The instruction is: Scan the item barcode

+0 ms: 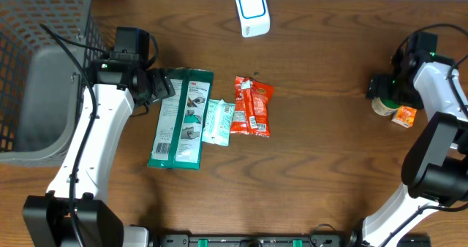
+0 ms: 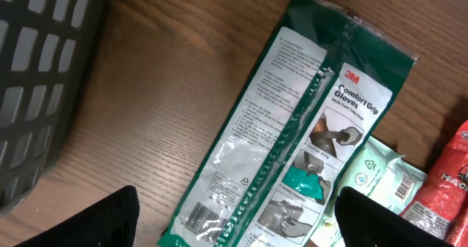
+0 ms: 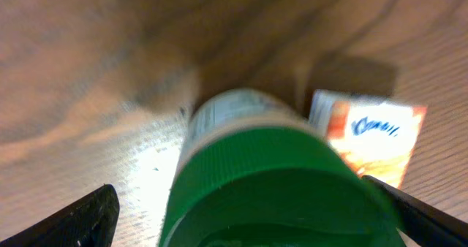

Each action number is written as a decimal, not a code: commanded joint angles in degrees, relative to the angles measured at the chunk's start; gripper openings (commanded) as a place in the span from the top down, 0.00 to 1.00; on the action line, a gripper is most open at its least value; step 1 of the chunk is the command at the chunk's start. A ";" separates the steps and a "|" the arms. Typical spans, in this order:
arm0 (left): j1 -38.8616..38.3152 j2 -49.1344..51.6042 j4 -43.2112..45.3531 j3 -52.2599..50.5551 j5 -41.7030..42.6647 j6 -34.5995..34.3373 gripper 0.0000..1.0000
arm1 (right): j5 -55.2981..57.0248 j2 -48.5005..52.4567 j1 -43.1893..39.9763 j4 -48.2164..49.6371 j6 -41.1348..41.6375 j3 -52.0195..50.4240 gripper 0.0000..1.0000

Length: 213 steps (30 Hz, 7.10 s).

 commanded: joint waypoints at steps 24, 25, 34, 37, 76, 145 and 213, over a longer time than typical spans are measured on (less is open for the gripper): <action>0.22 -0.24 -0.17 0.94 -0.76 0.31 0.14 | -28.13 -9.94 25.90 -5.88 18.14 5.95 0.20; 0.22 -0.24 -0.17 0.94 -0.74 0.31 0.14 | -27.32 -9.94 27.63 -4.22 18.21 5.16 0.25; 0.22 -0.24 -0.17 0.94 -0.74 0.31 0.14 | -12.61 -8.15 43.08 12.02 19.67 -1.40 0.39; 0.22 -0.24 -0.17 0.94 -0.74 0.31 0.14 | -8.52 -6.62 46.01 15.17 19.67 -1.60 0.39; 0.22 -0.24 -0.17 0.94 -0.76 0.31 0.14 | -12.37 5.05 42.58 25.66 19.56 -1.51 0.99; 0.22 -0.24 -0.17 0.94 -0.76 0.31 0.14 | 0.87 -28.24 20.74 -5.05 25.99 -22.51 0.99; 0.22 -0.24 -0.17 0.94 -0.74 0.31 0.14 | 0.61 -21.09 19.78 47.15 19.87 -46.99 0.99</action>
